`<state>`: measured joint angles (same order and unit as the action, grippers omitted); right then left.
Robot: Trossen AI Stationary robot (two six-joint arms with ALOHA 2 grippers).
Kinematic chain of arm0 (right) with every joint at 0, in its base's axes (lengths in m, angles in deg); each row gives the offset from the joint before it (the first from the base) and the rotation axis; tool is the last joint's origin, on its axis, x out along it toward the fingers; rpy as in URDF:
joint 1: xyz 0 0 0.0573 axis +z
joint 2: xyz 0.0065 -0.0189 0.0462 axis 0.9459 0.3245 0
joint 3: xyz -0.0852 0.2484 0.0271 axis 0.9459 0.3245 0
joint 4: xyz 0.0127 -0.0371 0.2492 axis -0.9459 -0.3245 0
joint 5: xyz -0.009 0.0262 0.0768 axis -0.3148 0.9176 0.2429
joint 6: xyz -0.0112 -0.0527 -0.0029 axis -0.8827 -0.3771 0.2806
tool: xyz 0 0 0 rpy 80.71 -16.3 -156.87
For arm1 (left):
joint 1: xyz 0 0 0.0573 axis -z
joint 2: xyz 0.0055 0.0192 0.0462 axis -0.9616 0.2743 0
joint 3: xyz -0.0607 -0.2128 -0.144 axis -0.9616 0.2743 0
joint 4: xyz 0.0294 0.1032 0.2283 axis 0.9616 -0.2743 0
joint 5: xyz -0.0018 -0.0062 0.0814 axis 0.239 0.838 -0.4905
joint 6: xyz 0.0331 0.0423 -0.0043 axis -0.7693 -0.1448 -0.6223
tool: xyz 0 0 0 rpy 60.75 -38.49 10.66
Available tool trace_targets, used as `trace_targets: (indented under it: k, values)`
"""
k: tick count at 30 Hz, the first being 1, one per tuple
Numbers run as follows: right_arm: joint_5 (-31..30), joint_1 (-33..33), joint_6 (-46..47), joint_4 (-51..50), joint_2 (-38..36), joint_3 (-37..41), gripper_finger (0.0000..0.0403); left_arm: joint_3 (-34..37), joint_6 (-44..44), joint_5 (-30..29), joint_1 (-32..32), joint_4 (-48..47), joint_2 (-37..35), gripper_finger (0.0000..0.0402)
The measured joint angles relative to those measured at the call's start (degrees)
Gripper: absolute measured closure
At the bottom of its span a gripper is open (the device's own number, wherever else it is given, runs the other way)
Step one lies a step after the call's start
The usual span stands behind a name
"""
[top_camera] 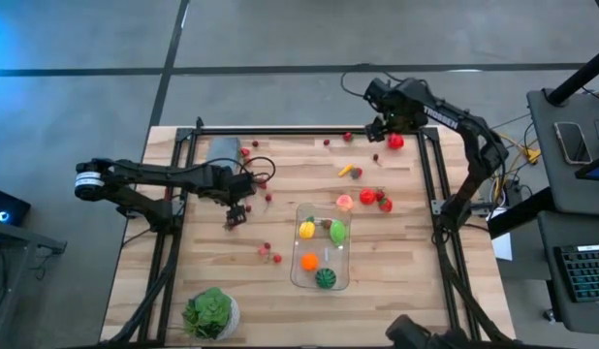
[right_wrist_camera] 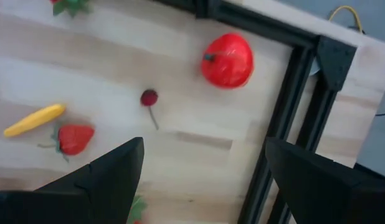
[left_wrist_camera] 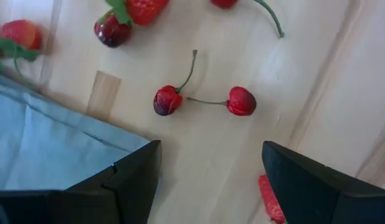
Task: Pick and placing Produce into tupperware
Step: Put the strawberry into the transparent bin
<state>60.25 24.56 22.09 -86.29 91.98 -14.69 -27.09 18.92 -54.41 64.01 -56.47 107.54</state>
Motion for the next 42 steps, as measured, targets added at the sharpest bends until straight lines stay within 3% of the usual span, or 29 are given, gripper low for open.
trace_targets:
  k: [5, 13, 17, 20, 24, 30, 36, 38, 42]
  values:
    - [-0.1, -0.3, -2.2, 0.8, -0.1, -0.3, 0.0074, -3.9, 0.8, -1.5, -3.1, -0.1, 0.0, 0.014]
    - [2.4, -0.3, -5.2, 3.1, -0.1, -0.4, 0.0074, -12.5, 3.0, 18.3, -19.9, -0.2, 2.2, 0.014]
    - [2.7, -0.3, -5.7, 3.3, -0.1, -0.5, 0.0074, -14.5, 12.3, 18.7, -27.1, -0.4, 6.0, 0.014]
    - [2.6, -0.3, -5.7, 3.3, -0.1, -0.5, 0.0074, -16.4, 14.0, 16.4, -30.1, 2.2, 8.3, 0.014]
    - [2.6, -0.3, -5.7, 3.3, -0.1, -0.5, 0.0074, -19.5, 14.4, 6.2, -31.4, 3.8, 11.1, 0.014]
    - [2.5, -0.3, -5.5, 3.8, -0.1, -0.5, 0.0074, -25.5, 18.9, -0.1, -31.8, -1.7, 17.0, 0.014]
    - [2.4, -0.3, -5.5, 4.3, -0.1, -0.5, 0.0074, -28.1, 22.6, 5.7, -31.0, -7.1, 20.4, 0.014]
    - [2.4, -0.3, -5.6, 4.3, -0.1, -0.5, 0.0074, -27.8, 20.8, 9.0, -29.6, -8.8, 19.4, 0.014]
    - [2.4, -0.3, -7.9, 4.3, -0.1, -0.5, 0.0074, -27.9, 15.2, 9.8, -26.1, -13.4, 14.2, 0.014]
